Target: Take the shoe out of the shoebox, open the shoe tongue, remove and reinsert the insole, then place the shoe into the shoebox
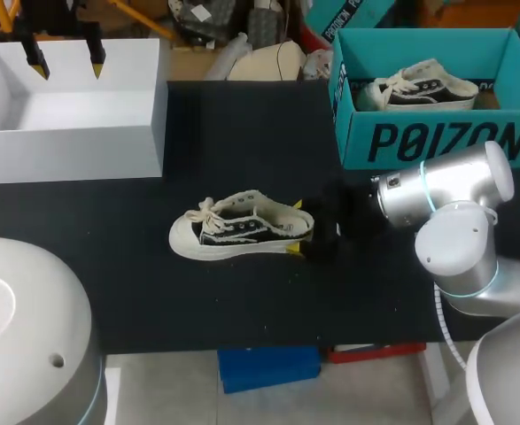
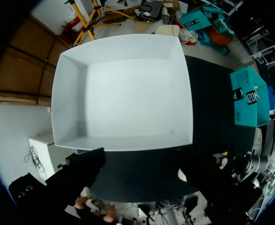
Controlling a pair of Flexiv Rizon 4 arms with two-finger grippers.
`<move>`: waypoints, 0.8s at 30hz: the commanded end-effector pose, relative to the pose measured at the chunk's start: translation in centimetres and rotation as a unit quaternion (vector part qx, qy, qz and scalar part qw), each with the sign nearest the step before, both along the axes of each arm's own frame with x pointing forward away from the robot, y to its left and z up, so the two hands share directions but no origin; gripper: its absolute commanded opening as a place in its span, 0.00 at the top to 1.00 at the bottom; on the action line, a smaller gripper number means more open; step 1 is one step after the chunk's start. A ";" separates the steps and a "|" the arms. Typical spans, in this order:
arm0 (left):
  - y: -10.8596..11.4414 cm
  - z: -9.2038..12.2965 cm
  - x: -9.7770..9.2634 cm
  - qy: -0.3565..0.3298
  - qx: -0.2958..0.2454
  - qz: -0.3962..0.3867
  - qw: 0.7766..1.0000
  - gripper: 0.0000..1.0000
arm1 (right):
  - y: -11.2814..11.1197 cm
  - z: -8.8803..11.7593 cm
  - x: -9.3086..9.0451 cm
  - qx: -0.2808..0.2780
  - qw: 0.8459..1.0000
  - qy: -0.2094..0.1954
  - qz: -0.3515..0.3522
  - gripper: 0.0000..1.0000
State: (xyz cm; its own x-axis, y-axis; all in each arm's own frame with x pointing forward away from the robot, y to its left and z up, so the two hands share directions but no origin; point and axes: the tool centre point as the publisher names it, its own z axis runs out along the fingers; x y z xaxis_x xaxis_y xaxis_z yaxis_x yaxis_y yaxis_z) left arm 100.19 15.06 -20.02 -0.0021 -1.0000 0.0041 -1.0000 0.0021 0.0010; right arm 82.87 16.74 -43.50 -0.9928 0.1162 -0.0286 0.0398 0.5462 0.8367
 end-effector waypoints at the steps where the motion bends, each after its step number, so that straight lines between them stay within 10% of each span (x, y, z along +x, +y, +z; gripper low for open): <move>1: -0.4 0.0 -0.1 -0.015 0.030 -0.005 0.999 0.00 | 0.1 0.0 0.1 -0.001 1.000 0.001 -0.001 1.00; 15: -11.0 -1.2 -7.2 -0.010 0.042 0.055 0.998 0.00 | 0.1 0.0 0.1 -0.001 1.000 0.001 -0.001 1.00; 24: -11.0 -1.2 -7.2 -0.010 0.042 0.055 0.998 0.00 | 0.1 0.0 0.1 -0.001 1.000 0.001 -0.001 1.00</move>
